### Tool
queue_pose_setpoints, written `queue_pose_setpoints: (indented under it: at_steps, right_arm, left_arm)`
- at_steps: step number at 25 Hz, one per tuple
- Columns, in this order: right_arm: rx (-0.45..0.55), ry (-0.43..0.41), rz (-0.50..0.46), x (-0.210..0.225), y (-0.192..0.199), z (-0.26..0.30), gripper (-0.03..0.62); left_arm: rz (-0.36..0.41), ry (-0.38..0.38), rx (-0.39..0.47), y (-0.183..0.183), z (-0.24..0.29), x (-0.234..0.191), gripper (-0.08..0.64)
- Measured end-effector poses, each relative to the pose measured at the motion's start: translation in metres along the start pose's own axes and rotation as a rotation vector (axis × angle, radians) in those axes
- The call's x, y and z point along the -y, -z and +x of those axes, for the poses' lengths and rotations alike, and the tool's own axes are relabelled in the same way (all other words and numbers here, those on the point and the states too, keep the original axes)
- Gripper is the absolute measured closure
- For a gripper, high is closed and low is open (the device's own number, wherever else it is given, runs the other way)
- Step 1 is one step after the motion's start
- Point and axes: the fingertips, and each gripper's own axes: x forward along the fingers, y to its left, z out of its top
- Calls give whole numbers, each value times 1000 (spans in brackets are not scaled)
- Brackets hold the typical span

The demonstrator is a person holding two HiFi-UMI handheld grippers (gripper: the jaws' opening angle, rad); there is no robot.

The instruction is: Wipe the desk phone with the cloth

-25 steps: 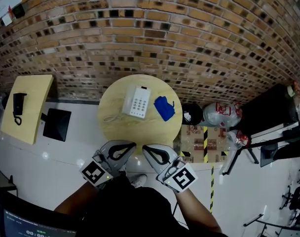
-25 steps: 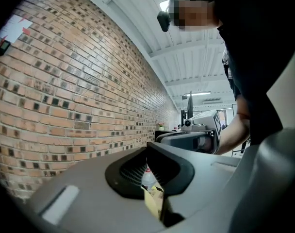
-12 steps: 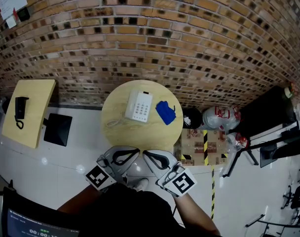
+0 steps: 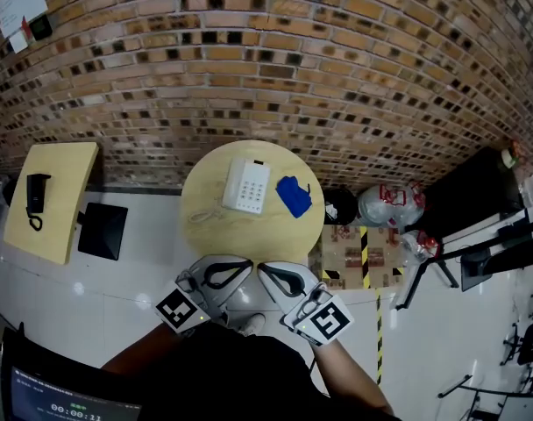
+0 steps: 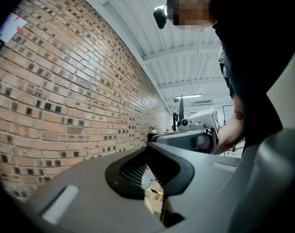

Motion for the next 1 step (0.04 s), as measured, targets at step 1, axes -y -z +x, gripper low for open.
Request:
queue_pose_setpoints:
  at_steps: [1]
  right_arm:
    - [-4,0,9,0,-1,1,592]
  left_arm:
    - [3,2,1,-1,0,0,560]
